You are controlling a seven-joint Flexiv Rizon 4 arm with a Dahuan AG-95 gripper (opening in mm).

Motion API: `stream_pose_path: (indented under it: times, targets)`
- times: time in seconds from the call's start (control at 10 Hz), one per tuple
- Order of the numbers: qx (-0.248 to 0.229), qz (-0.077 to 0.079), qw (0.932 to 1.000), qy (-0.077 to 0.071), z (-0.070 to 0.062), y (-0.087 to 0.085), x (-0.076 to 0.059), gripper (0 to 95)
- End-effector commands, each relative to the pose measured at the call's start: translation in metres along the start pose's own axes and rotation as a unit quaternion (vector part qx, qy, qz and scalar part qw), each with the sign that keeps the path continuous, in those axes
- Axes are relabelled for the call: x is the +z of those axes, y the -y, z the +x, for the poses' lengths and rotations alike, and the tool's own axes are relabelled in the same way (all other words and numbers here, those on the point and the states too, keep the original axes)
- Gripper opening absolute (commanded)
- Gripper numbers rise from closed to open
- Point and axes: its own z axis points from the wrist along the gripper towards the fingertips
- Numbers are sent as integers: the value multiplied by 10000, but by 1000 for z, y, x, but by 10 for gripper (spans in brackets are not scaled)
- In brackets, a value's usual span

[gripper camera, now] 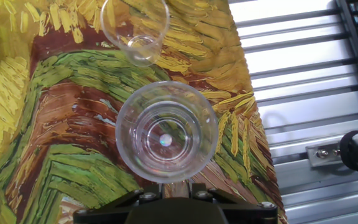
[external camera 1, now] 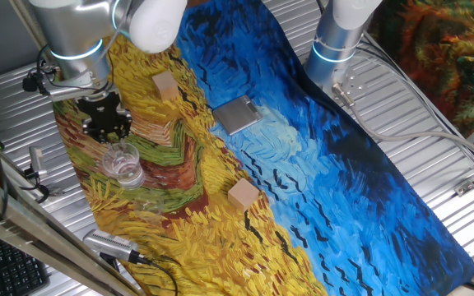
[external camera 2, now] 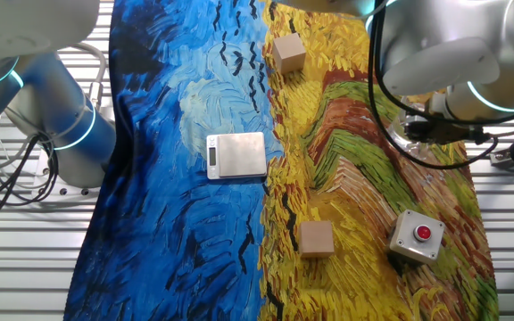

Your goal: Pour the water from one cup into another empty cup

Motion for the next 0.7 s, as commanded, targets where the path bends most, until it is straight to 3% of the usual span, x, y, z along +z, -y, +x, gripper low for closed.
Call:
stream_pose_path:
  times: [0.1, 0.7]
  targets:
    - [8, 17, 10000, -13, -1, 1, 1, 190]
    - [0, 47, 10000, 0, -2, 3, 4, 190]
